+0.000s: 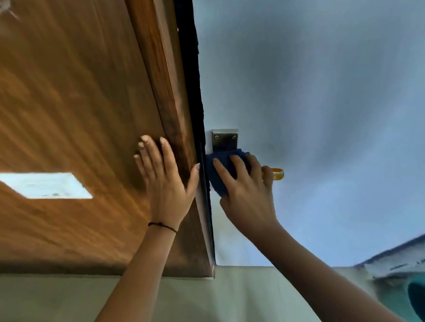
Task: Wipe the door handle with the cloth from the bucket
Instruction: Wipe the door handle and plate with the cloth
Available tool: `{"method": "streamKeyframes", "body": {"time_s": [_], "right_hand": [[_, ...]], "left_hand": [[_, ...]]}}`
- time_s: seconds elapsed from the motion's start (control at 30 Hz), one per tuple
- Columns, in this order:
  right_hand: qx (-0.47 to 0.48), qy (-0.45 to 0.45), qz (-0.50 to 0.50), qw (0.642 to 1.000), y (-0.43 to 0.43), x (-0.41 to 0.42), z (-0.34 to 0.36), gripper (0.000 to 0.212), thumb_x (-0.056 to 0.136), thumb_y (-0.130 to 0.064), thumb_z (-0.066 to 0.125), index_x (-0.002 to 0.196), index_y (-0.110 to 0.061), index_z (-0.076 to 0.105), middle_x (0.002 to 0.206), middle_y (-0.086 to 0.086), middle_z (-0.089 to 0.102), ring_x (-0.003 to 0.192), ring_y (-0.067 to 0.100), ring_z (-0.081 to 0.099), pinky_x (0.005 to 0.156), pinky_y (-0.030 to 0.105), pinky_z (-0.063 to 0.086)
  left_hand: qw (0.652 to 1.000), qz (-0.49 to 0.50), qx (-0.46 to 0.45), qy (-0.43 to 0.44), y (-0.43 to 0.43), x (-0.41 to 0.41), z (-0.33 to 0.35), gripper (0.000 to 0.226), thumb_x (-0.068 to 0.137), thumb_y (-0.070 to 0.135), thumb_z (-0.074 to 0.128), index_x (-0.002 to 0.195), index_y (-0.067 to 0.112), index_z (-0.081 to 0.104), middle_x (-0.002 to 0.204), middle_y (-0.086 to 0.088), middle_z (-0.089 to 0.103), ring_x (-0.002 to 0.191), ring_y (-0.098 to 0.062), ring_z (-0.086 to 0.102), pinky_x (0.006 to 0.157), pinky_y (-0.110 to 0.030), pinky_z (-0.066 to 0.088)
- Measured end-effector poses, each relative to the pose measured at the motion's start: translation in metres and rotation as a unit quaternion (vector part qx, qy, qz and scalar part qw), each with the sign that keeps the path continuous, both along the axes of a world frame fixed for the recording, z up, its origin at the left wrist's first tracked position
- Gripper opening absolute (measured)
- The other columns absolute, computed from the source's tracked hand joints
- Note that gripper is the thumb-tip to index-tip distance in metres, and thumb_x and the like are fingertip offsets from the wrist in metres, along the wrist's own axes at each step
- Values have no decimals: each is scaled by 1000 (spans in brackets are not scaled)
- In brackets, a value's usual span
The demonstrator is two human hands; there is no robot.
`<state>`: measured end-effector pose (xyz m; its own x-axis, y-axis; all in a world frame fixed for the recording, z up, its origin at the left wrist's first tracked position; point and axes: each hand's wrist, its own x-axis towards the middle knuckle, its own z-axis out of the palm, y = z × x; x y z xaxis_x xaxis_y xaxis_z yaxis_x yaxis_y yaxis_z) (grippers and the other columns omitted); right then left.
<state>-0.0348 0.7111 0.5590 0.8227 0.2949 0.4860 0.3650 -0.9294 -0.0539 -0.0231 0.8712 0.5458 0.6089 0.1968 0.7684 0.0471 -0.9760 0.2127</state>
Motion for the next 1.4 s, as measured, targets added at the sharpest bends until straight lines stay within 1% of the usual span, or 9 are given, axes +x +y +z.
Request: {"method": "streamKeyframes", "body": {"time_s": [0.23, 0.37, 0.5, 0.6, 0.67, 0.83, 1.03, 1.23, 1.4], "right_hand": [[-3, 18, -103, 995, -47, 13, 0, 53, 73, -24, 71, 124, -26, 57, 117, 1, 64, 110, 28, 58, 100, 47, 25], [23, 42, -68, 997, -39, 17, 3, 55, 70, -21, 75, 122, -24, 58, 116, 1, 65, 113, 29, 56, 103, 47, 20], [14, 27, -45, 999, 6, 16, 3, 59, 67, -16, 75, 123, -24, 56, 112, 2, 67, 108, 30, 59, 103, 50, 28], [5, 2, -44, 999, -9, 15, 0, 60, 67, -14, 76, 123, -25, 57, 111, 1, 67, 107, 28, 60, 102, 48, 23], [23, 14, -61, 998, -33, 14, 0, 55, 69, -17, 74, 121, -26, 58, 112, 0, 66, 109, 27, 60, 103, 49, 20], [51, 33, -90, 994, -38, 10, -3, 55, 70, -15, 75, 121, -27, 57, 115, -1, 64, 115, 26, 57, 107, 56, 20], [40, 2, -50, 998, 7, 5, -10, 63, 73, -11, 72, 130, -26, 52, 129, 3, 60, 125, 28, 51, 106, 54, 23], [83, 18, -141, 986, -43, 4, -12, 59, 75, -8, 71, 127, -30, 54, 127, -5, 58, 127, 21, 48, 109, 59, 17], [70, -5, -70, 995, 0, 4, -12, 57, 75, -9, 69, 127, -27, 55, 126, -1, 61, 125, 24, 51, 108, 59, 19]], "left_hand": [[998, -28, 29, -57, 7, 10, -8, 92, 90, 47, 47, 149, 20, -19, 142, -25, 13, 143, -14, -26, 118, -35, -13], [996, -33, 42, -68, 9, 12, -13, 90, 91, 47, 45, 149, 19, -17, 142, -25, 10, 144, -15, -25, 118, -37, -13], [995, -33, 65, -66, 11, 12, -11, 86, 93, 49, 41, 149, 18, -17, 153, -19, -10, 144, -17, -25, 118, -38, -13], [994, -39, 77, -73, 12, 11, -13, 85, 93, 48, 39, 149, 16, -16, 145, -25, 10, 144, -18, -24, 118, -38, -12], [993, -46, 79, -75, 13, 11, -11, 84, 94, 48, 37, 150, 16, -15, 144, -25, 13, 144, -19, -24, 118, -39, -12], [987, -68, 115, -86, 17, 12, -17, 79, 95, 49, 30, 150, 13, -13, 157, -7, -27, 145, -21, -23, 118, -41, -13], [984, -76, 134, -95, 22, 14, -21, 80, 95, 48, 33, 150, 10, -10, 157, -8, -25, 145, -23, -21, 118, -43, -12], [981, -92, 131, -109, 22, 15, -25, 77, 95, 44, 32, 151, 9, -7, 158, -7, -21, 146, -23, -18, 118, -43, -11], [980, -92, 133, -112, 22, 15, -26, 80, 93, 42, 37, 151, 8, -7, 158, -7, -21, 146, -23, -18, 118, -44, -9]]}}
